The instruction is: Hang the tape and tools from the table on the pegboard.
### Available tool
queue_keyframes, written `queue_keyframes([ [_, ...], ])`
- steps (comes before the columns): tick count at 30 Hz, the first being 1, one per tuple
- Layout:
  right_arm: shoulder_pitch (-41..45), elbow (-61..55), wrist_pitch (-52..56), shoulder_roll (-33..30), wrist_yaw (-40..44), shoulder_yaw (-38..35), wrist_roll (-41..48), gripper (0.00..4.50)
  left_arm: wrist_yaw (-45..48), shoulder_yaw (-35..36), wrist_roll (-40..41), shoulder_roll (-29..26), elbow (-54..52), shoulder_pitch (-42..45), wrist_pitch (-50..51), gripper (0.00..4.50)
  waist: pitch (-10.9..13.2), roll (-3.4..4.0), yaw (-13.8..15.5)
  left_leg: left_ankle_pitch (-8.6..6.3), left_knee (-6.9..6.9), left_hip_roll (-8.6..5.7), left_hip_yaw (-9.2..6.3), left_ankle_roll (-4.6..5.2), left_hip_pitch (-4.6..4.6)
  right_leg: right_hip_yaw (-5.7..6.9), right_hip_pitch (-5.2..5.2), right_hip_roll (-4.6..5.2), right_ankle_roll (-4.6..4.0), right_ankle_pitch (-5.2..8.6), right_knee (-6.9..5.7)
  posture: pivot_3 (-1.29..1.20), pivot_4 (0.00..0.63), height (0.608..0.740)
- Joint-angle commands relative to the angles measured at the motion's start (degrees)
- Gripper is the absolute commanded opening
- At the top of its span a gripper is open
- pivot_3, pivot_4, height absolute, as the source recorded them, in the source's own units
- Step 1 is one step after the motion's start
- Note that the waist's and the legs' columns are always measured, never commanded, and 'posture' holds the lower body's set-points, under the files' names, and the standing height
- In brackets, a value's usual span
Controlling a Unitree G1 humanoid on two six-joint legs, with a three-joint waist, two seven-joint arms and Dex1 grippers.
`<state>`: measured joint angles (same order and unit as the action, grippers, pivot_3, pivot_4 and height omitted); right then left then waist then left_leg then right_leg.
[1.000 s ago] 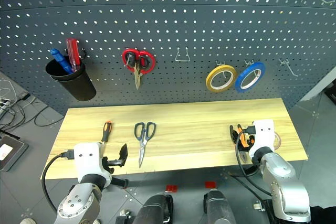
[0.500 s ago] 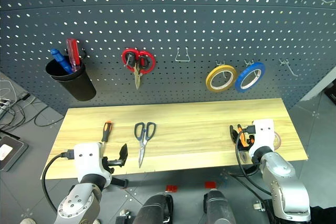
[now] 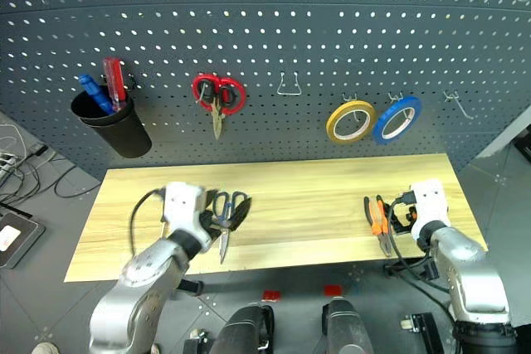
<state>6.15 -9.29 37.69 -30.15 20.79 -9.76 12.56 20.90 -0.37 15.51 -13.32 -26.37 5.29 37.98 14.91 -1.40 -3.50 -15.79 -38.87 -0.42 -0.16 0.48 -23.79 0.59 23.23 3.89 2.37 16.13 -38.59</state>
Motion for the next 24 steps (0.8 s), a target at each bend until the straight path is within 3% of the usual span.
queue_keyframes([
  [1,3.2,7.0,-2.2,-2.3,3.0,-0.6,-0.3,4.50,7.9,-5.1,1.7,-0.8,6.9,6.0,-3.2,4.48,0.4,0.02,-0.2,0.00,0.00,0.01,0.00,0.00,0.00,0.00,0.00,0.00,0.00,0.00,0.00,-0.19,0.324,0.740],
  [7,8.6,15.6,-3.2,-4.9,6.2,0.7,-1.1,4.50,20.3,-12.8,1.1,0.9,23.0,17.6,-10.9,4.48,2.1,0.06,-1.3,0.01,-0.06,0.04,0.02,0.01,-0.01,-0.02,0.01,0.14,-0.01,-0.01,-0.08,-0.22,0.362,0.740],
  [15,15.0,23.8,-2.5,-4.9,8.5,2.0,-1.3,4.50,30.3,-20.4,-4.9,5.2,41.1,29.9,-25.4,4.48,4.6,-0.01,-1.9,0.02,-0.11,0.07,0.07,0.00,-0.04,-0.01,0.04,0.16,0.02,-0.02,-0.09,-0.26,0.418,0.740],
  [24,19.0,30.0,-0.8,-3.1,5.1,0.3,-1.1,4.50,35.9,-20.5,-8.3,8.3,54.7,37.9,-34.9,4.48,7.4,-0.04,-2.7,0.08,-0.16,0.08,0.12,-0.09,-0.06,0.04,0.10,0.20,0.07,-0.05,-0.22,-0.26,0.456,0.740],
])
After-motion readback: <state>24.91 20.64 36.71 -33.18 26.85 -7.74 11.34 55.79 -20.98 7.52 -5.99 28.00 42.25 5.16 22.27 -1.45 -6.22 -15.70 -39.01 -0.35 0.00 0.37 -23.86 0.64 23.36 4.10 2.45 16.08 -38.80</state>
